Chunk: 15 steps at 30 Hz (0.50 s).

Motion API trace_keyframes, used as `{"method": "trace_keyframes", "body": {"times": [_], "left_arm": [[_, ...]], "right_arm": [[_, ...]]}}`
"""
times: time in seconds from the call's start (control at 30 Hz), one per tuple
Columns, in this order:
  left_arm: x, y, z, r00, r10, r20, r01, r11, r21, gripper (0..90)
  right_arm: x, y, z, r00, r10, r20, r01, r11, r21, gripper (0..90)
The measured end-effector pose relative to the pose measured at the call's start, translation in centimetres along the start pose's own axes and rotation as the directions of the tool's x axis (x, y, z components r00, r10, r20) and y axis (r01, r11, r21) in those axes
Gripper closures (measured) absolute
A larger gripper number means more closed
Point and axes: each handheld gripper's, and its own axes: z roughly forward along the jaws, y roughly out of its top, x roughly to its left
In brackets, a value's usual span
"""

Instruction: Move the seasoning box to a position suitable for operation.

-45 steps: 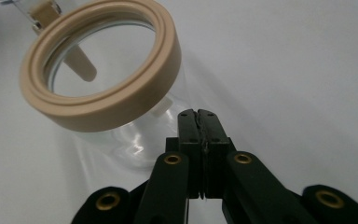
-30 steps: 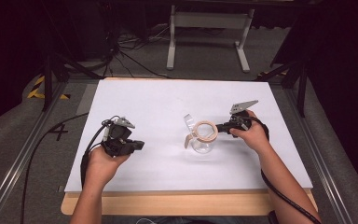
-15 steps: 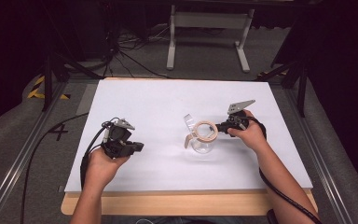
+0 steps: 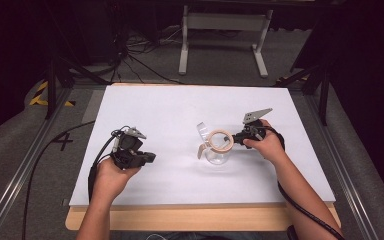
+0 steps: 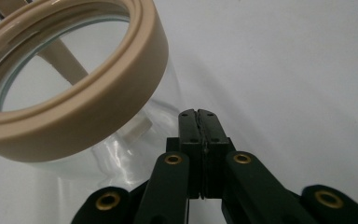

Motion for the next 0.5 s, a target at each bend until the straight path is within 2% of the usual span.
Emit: {"method": "trace_keyframes", "body": {"times": [0.2, 0.4, 0.5], "left_arm": [[0.0, 1.0, 0.6, 0.9995, 0.025, 0.017, -0.025, 0.9997, 0.001, 87.5], [-0.3, 2.5, 1.6, 0.997, 0.068, 0.038, -0.068, 0.9976, 0.008, 87.3], [-0.4, 3.0, 1.9, 0.9964, 0.068, 0.051, -0.068, 0.9977, 0.004, 87.2]], "right_arm": [[0.6, -0.7, -0.6, 0.9998, 0.015, -0.01, -0.015, 1.0, -0.003, 89.9], [2.2, -1.3, -1.5, 1.0, -0.007, 0.007, 0.007, 1.0, 0.02, 89.9], [2.9, -1.5, -1.8, 0.9999, -0.012, 0.007, 0.012, 1.0, 0.025, 89.9]]}}
